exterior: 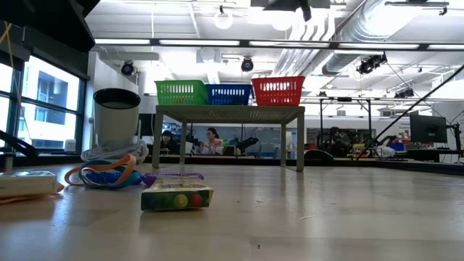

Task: Pick & Place Office Desk Supplies
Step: Put the yellow crayon box into the blue bin on the shelf

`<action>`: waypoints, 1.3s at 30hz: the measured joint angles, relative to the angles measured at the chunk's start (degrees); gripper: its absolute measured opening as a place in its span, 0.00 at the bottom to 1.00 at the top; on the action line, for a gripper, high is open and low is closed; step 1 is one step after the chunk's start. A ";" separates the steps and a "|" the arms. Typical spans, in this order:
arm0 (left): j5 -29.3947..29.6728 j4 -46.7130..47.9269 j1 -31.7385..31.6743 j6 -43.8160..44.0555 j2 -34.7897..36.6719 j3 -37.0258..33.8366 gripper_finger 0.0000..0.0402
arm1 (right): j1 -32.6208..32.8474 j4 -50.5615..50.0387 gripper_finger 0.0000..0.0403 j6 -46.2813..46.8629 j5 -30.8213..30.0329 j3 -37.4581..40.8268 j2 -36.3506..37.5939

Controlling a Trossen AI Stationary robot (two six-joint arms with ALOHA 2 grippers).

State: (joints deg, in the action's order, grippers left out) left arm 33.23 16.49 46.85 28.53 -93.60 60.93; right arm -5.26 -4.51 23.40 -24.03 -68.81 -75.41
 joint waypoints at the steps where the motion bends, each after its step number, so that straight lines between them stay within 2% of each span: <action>1: -0.03 0.00 0.05 0.00 0.00 -0.02 0.48 | 1.53 -0.03 0.49 -0.78 0.57 -0.05 1.49; 4: -0.13 -0.02 0.15 0.00 0.00 -0.02 0.48 | 5.88 -0.77 0.48 -2.84 3.34 -0.05 3.75; 7: -0.14 -0.20 0.15 0.00 0.00 -0.04 0.48 | 11.62 -3.88 0.48 -2.50 3.64 0.09 5.75; 12: -0.15 -0.33 0.15 0.07 0.00 -0.04 0.48 | 23.80 -7.87 0.48 -0.36 1.72 0.00 6.81; 14: -0.17 -0.33 0.15 0.29 0.00 -0.04 0.48 | 29.53 -7.66 0.47 0.33 -0.89 0.00 6.51; 19: -0.17 -0.28 0.15 0.44 0.00 -0.04 0.48 | 44.74 -1.23 0.47 -5.67 -16.70 0.02 4.71; 24: -0.17 -0.27 0.13 0.44 0.00 -0.04 0.48 | 56.62 5.62 0.47 -19.42 -37.00 0.02 0.05; 28: -0.20 -0.24 -0.27 0.44 0.00 -0.04 0.48 | 60.82 10.53 0.47 -24.89 -46.88 -1.05 -5.95; 32: -0.20 -0.22 -0.73 0.44 0.00 -0.04 0.48 | 62.53 11.37 0.47 -25.03 -51.81 -6.68 -12.82; 35: -0.18 -0.20 -0.98 0.44 0.00 -0.04 0.48 | 62.82 11.23 0.47 -24.88 -52.95 -9.91 -18.45; 39: -0.20 -0.19 -1.01 0.42 0.00 -0.04 0.48 | 61.95 11.26 0.47 -26.33 -48.68 -12.06 -23.29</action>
State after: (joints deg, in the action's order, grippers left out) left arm 33.04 16.31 45.84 28.95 -93.60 60.88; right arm 56.69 6.75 -2.92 -72.71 -80.87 -98.70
